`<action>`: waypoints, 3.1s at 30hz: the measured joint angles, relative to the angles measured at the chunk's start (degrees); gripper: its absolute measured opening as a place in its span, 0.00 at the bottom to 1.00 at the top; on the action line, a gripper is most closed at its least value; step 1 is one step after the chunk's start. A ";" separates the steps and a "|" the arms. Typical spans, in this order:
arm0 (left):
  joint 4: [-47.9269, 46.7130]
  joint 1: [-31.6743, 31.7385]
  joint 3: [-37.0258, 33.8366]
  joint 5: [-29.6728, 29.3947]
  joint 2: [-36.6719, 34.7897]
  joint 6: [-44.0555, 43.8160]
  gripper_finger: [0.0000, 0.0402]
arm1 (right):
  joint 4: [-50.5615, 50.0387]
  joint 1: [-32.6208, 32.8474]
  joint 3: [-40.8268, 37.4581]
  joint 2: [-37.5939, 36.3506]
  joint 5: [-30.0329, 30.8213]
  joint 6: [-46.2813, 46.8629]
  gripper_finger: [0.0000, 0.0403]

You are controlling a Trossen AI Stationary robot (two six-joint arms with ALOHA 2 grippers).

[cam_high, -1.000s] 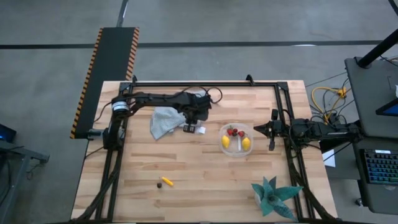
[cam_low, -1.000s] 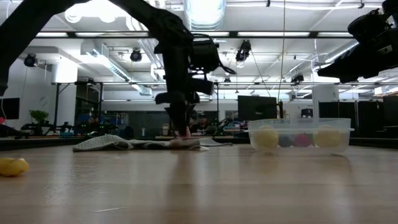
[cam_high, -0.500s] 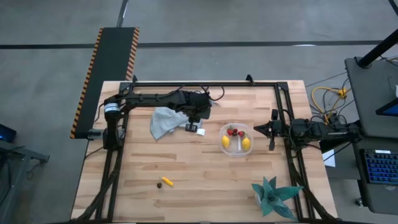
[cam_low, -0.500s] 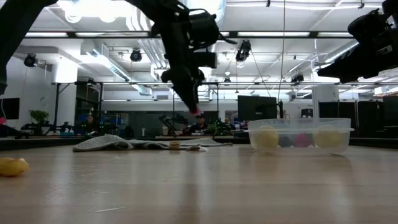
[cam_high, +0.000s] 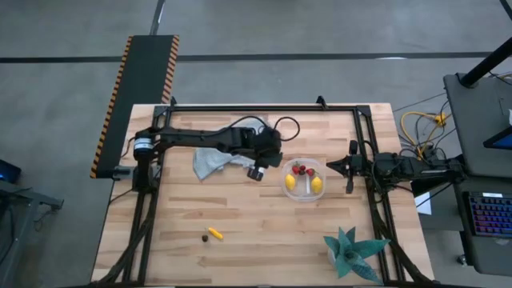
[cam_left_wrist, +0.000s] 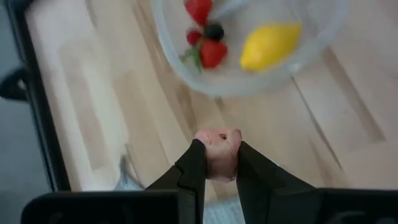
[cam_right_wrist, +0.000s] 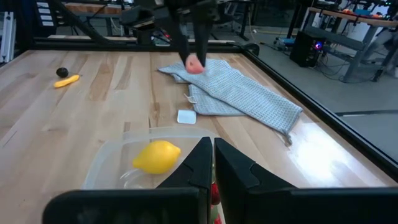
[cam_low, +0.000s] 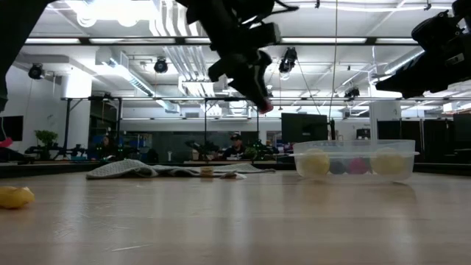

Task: Pick and placing Produce into tupperware
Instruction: Put the peach into the transparent container, then put the cherry into the transparent container

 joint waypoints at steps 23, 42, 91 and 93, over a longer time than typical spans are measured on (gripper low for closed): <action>10.63 -1.24 7.98 6.33 7.76 4.16 0.11 | 0.39 -0.02 0.00 -0.02 0.04 -0.31 0.02; 11.73 -1.72 10.98 9.52 17.10 5.82 0.11 | 0.00 -0.02 0.00 0.00 0.07 -0.39 0.02; 9.67 -1.16 12.23 8.99 18.49 7.37 0.52 | -0.04 0.00 -0.11 0.00 0.04 0.02 0.02; 9.72 -1.23 12.38 8.51 18.49 7.37 0.58 | -0.04 -0.02 -0.11 0.00 0.04 0.02 0.02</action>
